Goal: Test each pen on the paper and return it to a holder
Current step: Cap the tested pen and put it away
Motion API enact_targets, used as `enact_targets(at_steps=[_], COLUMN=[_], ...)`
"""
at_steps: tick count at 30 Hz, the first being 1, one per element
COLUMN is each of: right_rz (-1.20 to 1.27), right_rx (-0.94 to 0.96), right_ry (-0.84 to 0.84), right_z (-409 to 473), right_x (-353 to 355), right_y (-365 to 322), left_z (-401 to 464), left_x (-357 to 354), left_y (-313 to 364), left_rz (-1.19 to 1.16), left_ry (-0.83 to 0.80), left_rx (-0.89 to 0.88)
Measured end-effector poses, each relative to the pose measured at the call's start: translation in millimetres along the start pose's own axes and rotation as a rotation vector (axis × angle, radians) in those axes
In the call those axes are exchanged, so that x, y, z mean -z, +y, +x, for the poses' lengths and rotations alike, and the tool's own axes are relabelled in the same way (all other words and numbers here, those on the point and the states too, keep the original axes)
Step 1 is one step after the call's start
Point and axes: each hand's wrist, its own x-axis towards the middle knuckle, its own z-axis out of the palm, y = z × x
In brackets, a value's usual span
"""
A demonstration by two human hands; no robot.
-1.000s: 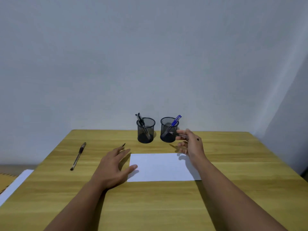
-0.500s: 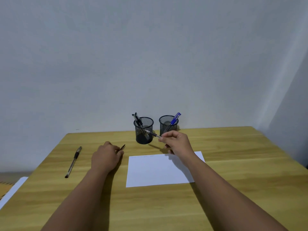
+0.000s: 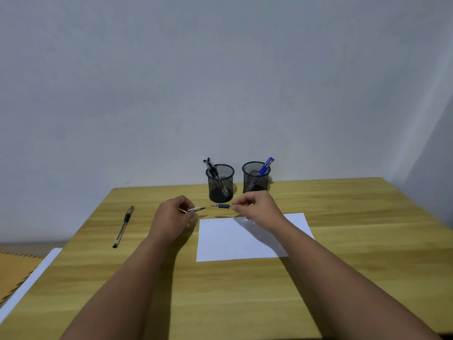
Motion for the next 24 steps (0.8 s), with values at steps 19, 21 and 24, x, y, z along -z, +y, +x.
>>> enact_targets(at_steps=[19,21,24], right_rz=[0.054,0.161,0.296], right_rx=[-0.021,-0.075,-0.114], right_ry=[-0.050,-0.089,-0.119], right_z=[-36.7,-41.1,-45.2], right_x=[26.6,33.4,37.6], right_y=[-44.4,-51.1,-66.6], left_z=[-31.6,-34.5,-37.2], left_x=[37.0,43.0,51.1], left_y=[70.5,80.0,97.6], left_rz=[-0.306,-0.447,-0.620], left_ry=[-0.255,-0.330,-0.356], left_rx=[-0.110,-0.070,-0.016])
